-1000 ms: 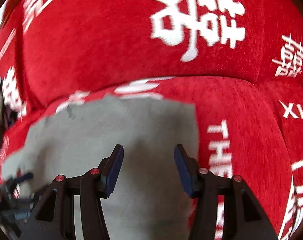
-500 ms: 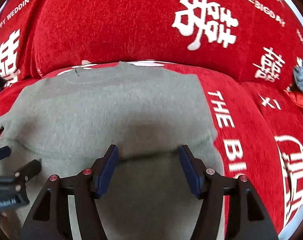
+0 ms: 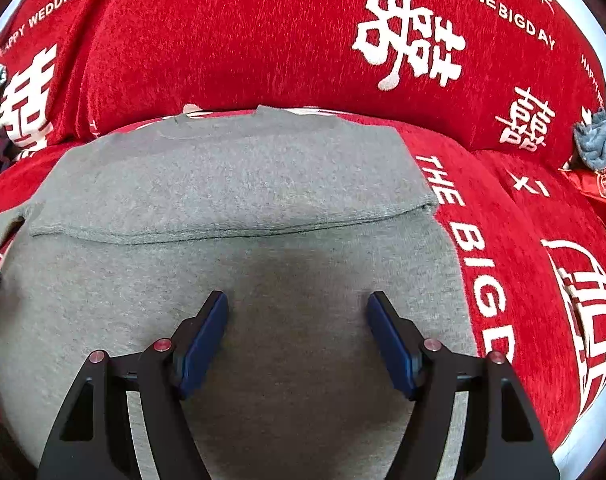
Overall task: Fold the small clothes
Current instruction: 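Move the left gripper to the other sleeve and close on its cuff, then lift the sleeve with the left gripper and fold it across the sweater body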
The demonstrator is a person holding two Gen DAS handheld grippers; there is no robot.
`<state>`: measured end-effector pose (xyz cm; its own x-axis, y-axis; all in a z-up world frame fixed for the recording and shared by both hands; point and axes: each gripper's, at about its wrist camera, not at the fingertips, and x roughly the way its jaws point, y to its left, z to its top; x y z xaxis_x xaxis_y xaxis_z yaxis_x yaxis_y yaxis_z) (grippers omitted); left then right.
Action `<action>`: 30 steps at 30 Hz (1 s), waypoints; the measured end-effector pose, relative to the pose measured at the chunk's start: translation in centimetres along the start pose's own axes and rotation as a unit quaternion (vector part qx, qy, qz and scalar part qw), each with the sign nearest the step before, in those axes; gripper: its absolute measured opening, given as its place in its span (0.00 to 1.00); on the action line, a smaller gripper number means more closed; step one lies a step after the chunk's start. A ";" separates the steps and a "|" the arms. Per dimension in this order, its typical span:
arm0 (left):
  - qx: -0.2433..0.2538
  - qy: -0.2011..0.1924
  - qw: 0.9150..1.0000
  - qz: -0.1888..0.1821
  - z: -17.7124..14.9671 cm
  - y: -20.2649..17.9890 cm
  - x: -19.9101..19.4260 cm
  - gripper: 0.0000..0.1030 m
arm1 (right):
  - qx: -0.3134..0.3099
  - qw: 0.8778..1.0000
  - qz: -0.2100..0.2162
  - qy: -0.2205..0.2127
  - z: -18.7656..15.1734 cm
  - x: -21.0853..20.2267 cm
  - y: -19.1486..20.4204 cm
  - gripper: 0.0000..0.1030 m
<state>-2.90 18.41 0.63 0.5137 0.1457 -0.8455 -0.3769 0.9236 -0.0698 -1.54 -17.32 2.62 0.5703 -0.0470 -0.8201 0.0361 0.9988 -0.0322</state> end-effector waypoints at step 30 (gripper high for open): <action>-0.244 -0.043 0.966 0.080 10.4 20.4 5.8 0.11 | -0.150 0.987 0.046 -0.030 6.7 -1.1 15.4 0.73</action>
<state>0.40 41.77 -0.15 0.4727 0.3203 -0.8210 -0.7640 0.6132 -0.2006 3.89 -1.93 6.90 0.6078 0.0533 -0.7923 -0.2575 0.9570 -0.1332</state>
